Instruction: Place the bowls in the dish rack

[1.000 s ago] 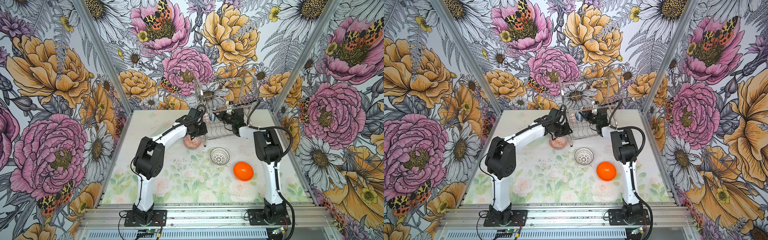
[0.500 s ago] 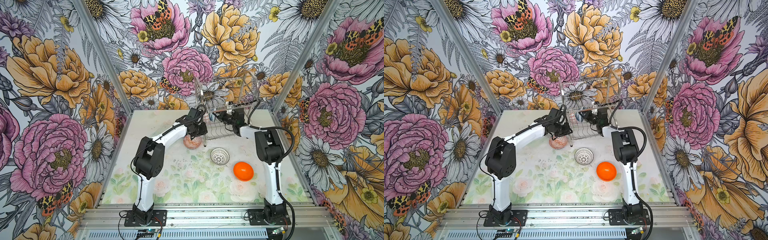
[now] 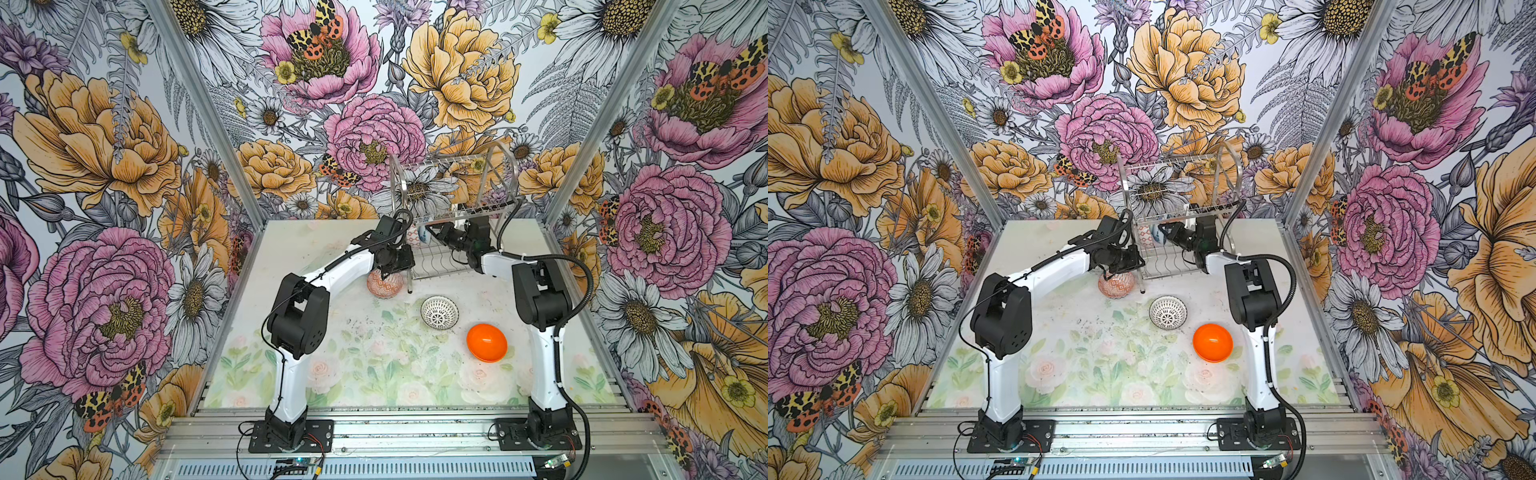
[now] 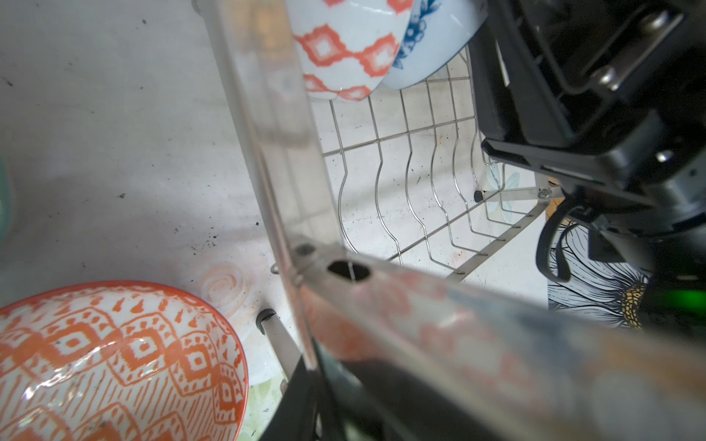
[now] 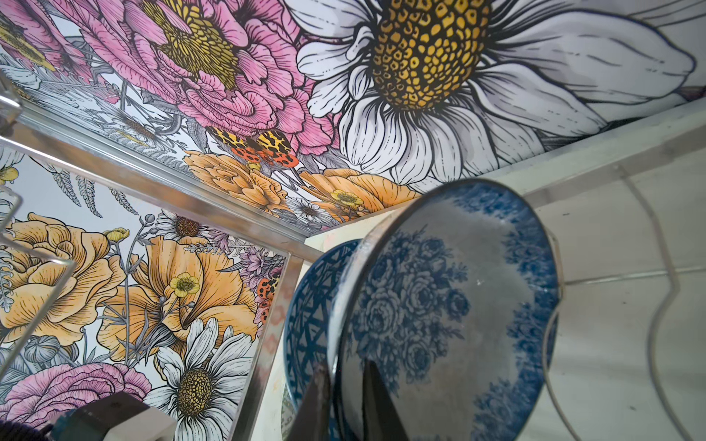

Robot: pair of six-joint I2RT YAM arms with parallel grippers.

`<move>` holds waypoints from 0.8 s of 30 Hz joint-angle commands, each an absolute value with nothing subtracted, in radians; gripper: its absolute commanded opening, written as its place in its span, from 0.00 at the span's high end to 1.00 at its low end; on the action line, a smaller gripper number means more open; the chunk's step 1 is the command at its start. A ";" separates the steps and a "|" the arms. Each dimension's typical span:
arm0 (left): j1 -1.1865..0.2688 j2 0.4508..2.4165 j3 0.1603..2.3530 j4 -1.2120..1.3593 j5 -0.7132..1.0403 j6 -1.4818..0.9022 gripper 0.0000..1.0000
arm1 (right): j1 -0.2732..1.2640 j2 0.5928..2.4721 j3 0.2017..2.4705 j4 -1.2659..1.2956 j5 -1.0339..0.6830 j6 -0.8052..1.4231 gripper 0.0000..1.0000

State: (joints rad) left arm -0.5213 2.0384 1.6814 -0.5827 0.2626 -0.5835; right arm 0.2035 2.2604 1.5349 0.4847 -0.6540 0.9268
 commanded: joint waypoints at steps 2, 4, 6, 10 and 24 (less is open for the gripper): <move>-0.498 2.098 1.660 -0.745 0.226 -0.667 0.83 | 0.212 2.272 1.465 0.220 -0.676 0.891 0.83; -0.499 2.099 1.662 -0.745 0.224 -0.668 0.83 | 0.211 2.266 1.463 0.197 -0.673 0.868 0.83; -0.501 2.100 1.666 -0.747 0.225 -0.669 0.83 | 0.211 2.260 1.461 0.178 -0.668 0.850 0.83; -0.506 2.105 1.673 -0.753 0.223 -0.668 0.83 | 0.213 2.254 1.456 0.144 -0.656 0.819 0.83; -0.509 2.117 1.696 -0.769 0.224 -0.663 0.83 | 0.213 2.250 1.510 0.001 -0.596 0.710 0.83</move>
